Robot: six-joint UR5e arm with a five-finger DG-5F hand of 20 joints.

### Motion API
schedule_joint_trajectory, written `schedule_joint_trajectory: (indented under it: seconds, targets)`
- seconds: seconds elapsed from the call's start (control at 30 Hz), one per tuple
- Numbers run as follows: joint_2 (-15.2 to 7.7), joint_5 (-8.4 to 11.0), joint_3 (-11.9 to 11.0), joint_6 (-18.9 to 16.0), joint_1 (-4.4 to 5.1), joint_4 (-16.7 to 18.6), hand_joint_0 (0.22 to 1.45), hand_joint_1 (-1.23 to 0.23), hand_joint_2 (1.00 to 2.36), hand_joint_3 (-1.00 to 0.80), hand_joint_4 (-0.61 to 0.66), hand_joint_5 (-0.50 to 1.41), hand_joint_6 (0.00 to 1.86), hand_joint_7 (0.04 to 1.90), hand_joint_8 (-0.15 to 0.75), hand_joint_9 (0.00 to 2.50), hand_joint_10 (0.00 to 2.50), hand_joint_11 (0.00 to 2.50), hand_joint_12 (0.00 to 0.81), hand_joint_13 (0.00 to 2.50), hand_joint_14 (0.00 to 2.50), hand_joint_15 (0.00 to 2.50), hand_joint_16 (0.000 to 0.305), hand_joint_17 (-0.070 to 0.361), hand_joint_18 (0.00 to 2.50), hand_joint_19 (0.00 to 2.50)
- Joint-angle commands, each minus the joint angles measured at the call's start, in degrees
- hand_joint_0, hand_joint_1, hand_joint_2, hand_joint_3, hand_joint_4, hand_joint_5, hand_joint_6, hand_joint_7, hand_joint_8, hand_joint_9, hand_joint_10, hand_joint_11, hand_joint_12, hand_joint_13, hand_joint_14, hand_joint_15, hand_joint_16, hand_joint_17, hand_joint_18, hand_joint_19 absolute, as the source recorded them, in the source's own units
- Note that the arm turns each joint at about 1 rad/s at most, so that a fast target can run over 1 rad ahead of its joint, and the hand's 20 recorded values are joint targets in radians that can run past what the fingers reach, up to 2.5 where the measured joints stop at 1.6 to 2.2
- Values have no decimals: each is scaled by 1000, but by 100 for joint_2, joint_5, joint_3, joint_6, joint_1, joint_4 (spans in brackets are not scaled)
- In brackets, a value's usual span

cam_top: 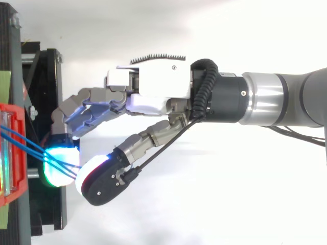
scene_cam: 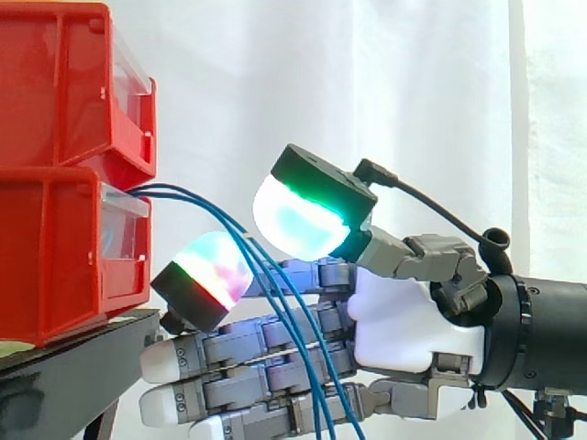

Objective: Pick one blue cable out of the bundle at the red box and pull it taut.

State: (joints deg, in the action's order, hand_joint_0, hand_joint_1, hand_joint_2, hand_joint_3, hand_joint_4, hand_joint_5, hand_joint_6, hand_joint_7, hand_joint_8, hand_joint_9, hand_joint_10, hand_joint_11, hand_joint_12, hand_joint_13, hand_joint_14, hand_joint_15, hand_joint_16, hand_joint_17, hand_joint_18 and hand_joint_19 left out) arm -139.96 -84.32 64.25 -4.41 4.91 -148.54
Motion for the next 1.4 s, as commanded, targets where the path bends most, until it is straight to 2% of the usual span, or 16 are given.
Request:
schedule_joint_trajectory:
  seconds: [0.0,0.13,0.37,0.87,0.97,1.0,1.1,1.13,1.2,1.27,1.3,1.37]
  targets:
    - [4,-5,0,-7,1,-8,555,-802,1000,-500,188,-153,804,967,329,626,7,296,342,481,8,206,52,117,430,291]
    - [4,-5,0,-7,1,-8,600,-822,1006,-419,201,-155,849,981,326,662,8,331,335,521,9,224,50,112,462,304]
    - [-5,3,0,-7,-8,-8,611,-814,1014,-244,127,-158,890,1031,335,705,10,398,337,558,9,247,49,111,507,323]
    - [65,-32,0,-51,-43,-114,632,-806,1013,-260,114,-161,898,1032,336,716,12,408,336,564,10,248,50,112,514,312]
    - [162,-41,0,-78,-70,-430,639,-806,1012,-273,118,-162,898,1024,332,714,10,410,337,563,10,248,50,112,510,315]
    - [285,-41,0,-86,-96,-852,639,-806,1012,-275,119,-162,898,1023,333,713,10,417,339,562,9,240,50,112,510,312]
    - [382,-41,0,-86,-131,-1151,641,-806,1012,-283,124,-162,897,1010,333,706,12,412,340,556,11,238,49,111,506,308]
    - [461,-49,0,-86,-149,-1379,641,-806,1012,-284,122,-163,897,1011,333,707,10,413,338,556,9,242,49,111,506,312]
    - [540,-49,0,-86,-175,-1617,641,-806,1012,-286,123,-163,896,1011,332,708,10,416,339,555,9,235,50,111,504,312]
    - [549,-49,0,-86,-184,-1687,643,-806,1012,-297,126,-163,896,1011,333,711,10,429,339,553,9,245,50,111,504,313]
    - [628,-49,0,-78,-201,-1942,643,-806,1012,-296,122,-163,895,1014,333,714,10,437,339,553,9,241,50,111,503,313]
    - [689,-49,0,-69,-210,-2100,644,-805,1011,-302,122,-164,894,1010,332,725,11,458,339,554,9,244,49,111,501,314]
